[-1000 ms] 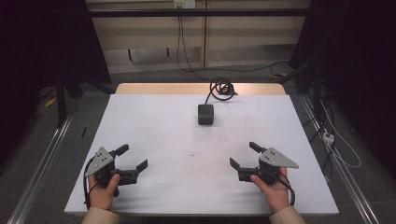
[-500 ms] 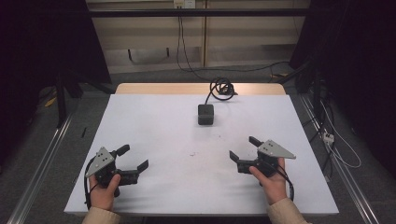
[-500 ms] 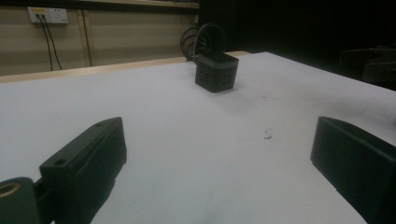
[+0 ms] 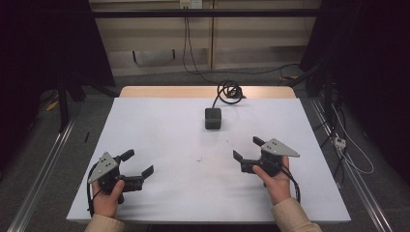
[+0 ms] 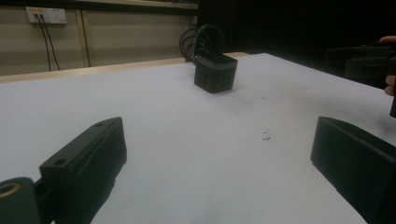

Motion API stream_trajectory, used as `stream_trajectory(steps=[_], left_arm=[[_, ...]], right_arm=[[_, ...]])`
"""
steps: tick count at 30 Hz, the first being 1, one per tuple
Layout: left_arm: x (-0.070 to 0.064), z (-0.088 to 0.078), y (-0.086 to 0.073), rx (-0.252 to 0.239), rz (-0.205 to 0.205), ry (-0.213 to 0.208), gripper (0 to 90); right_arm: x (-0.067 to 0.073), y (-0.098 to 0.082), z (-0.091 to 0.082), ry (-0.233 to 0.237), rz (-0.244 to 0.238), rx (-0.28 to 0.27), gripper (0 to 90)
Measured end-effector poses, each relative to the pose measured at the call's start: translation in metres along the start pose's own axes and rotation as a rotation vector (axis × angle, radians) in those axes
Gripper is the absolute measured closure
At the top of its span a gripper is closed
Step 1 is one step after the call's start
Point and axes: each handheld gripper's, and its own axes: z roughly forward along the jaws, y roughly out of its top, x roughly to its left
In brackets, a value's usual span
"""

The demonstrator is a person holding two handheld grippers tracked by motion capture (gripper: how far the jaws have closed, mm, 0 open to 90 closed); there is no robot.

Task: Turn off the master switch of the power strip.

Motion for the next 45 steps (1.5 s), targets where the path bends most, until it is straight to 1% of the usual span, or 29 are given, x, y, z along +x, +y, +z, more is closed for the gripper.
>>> stream_trajectory(steps=[1, 6, 13, 14, 17, 23, 34, 39, 42, 44, 45], left_arm=[[0.0, 0.0, 0.0, -0.002, -0.002, 0.001, 3.3], [0.001, 0.0, 0.0, -0.003, -0.009, 0.0, 3.3], [0.0, 0.002, 0.0, -0.005, -0.004, -0.006, 3.3], [0.0, 0.002, 0.0, -0.005, -0.006, -0.005, 3.3], [0.001, 0.001, 0.001, -0.008, -0.008, -0.004, 3.3], [0.002, 0.001, 0.001, -0.013, -0.011, -0.004, 3.3], [0.0, 0.007, 0.003, -0.014, -0.006, -0.022, 3.4], [0.001, 0.008, 0.002, -0.012, -0.01, -0.021, 3.5], [0.001, 0.008, 0.003, -0.017, -0.011, -0.02, 3.5], [0.001, 0.008, 0.003, -0.021, -0.014, -0.02, 3.5], [0.001, 0.009, 0.003, -0.024, -0.014, -0.019, 3.5]], right_arm=[[0.0, 0.0, 0.001, -0.001, 0.004, 0.001, 7.3], [0.0, 0.005, 0.007, -0.003, -0.005, 0.005, 7.8], [0.001, 0.011, 0.013, -0.005, -0.005, 0.003, 7.9], [0.001, 0.011, 0.014, -0.006, -0.009, 0.005, 7.9], [0.001, 0.013, 0.016, -0.007, 0.0, 0.004, 7.9], [0.001, 0.017, 0.02, -0.007, -0.007, 0.007, 7.9], [-0.001, 0.021, 0.026, -0.022, -0.002, 0.014, 8.4], [0.0, 0.024, 0.03, -0.024, -0.005, 0.015, 8.5], [0.0, 0.026, 0.032, -0.023, -0.005, 0.023, 8.4], [0.001, 0.027, 0.033, -0.02, -0.012, 0.021, 8.4], [0.002, 0.027, 0.034, -0.02, -0.008, 0.02, 8.4]])
